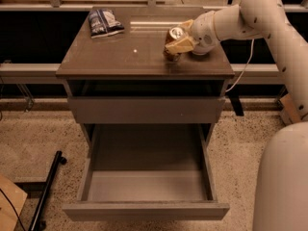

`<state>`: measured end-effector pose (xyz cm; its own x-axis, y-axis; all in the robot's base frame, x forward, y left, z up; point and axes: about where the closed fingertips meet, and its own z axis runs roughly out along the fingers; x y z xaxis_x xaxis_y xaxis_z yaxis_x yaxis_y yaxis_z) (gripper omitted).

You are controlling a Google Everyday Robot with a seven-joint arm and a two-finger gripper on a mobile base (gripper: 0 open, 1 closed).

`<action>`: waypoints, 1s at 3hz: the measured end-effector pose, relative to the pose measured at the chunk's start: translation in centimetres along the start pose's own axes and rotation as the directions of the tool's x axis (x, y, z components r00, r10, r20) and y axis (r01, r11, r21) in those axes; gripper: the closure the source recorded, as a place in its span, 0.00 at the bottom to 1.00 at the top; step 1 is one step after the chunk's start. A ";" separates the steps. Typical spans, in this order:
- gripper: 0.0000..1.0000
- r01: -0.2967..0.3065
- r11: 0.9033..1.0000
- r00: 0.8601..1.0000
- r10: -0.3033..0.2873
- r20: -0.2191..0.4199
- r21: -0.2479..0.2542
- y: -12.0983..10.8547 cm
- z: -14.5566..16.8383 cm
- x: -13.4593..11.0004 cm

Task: Pick orange can from middle drawer and place on counter

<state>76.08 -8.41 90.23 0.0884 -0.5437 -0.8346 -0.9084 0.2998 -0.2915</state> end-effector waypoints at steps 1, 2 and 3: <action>1.00 0.007 0.999 0.998 -0.010 -0.069 -0.034 -0.3 0.1 0.5; 0.81 0.041 0.998 0.993 -0.046 -0.105 -0.043 -0.8 -0.4 -0.2; 0.57 0.056 0.997 0.990 -0.063 -0.126 -0.062 -1.0 -0.4 -0.4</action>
Offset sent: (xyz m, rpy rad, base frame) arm 0.0128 -0.0183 0.0275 -0.1771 -0.0045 0.0284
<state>76.74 -8.80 91.09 0.0934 -0.6563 -0.7487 -0.9256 0.2199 -0.3082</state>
